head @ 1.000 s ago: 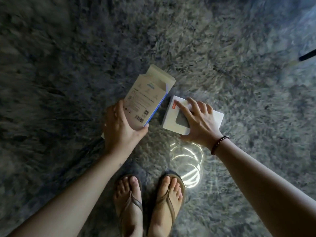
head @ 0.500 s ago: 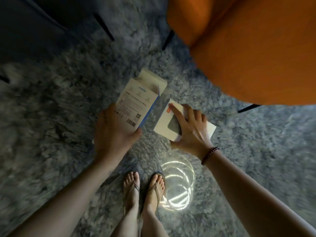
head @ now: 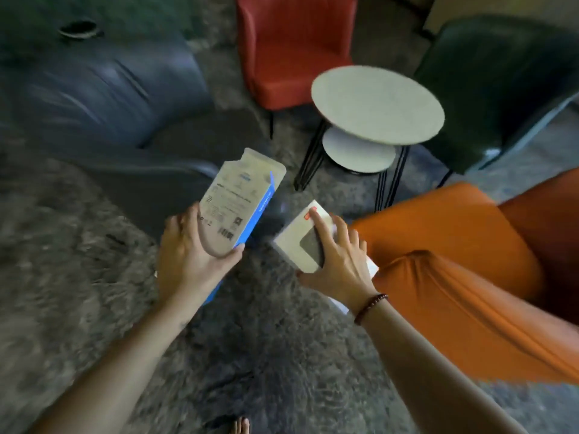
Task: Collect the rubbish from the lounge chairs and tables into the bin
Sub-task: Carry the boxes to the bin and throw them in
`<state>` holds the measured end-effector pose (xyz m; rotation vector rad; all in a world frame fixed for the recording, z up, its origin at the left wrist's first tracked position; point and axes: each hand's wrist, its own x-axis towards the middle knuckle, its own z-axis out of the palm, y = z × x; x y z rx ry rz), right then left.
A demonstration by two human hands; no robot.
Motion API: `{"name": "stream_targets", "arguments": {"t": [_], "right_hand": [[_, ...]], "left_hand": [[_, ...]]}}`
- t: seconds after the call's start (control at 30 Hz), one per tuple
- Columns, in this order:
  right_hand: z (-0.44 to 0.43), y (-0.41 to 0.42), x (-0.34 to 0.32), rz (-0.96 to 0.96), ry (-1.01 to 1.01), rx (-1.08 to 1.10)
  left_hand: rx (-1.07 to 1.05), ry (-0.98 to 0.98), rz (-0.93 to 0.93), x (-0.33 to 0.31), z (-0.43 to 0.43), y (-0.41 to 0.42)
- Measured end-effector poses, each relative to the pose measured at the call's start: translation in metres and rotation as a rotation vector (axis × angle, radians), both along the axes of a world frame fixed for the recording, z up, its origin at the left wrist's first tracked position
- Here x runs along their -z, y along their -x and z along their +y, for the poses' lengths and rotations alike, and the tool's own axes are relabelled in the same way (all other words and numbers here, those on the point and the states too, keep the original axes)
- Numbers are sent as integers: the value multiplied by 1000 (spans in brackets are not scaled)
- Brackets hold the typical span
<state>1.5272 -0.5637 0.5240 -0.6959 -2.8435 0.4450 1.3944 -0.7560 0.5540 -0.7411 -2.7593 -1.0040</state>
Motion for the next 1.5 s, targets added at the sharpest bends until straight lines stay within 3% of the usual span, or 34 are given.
{"name": "stream_targets", "arguments": {"t": [0.37,0.63,0.83,1.13,1.5], "right_hand": [[-185,217,-153,349,-6,-498],[-371,346,-179,389,-3,-787],[-472,441,-190,360,-5,-855],[-476,608,-170,302,-26,-742],[-403,907,-175,328,-33,-556]], "left_hand": [[-550,-54,133,-150,-220,88],[-872,-94,229,-177,-406,142],[-940,-62,184,-193,-512,220],[-797,-121,85,-171,-517,413],[-642,71,83,-195,-440,747]]}}
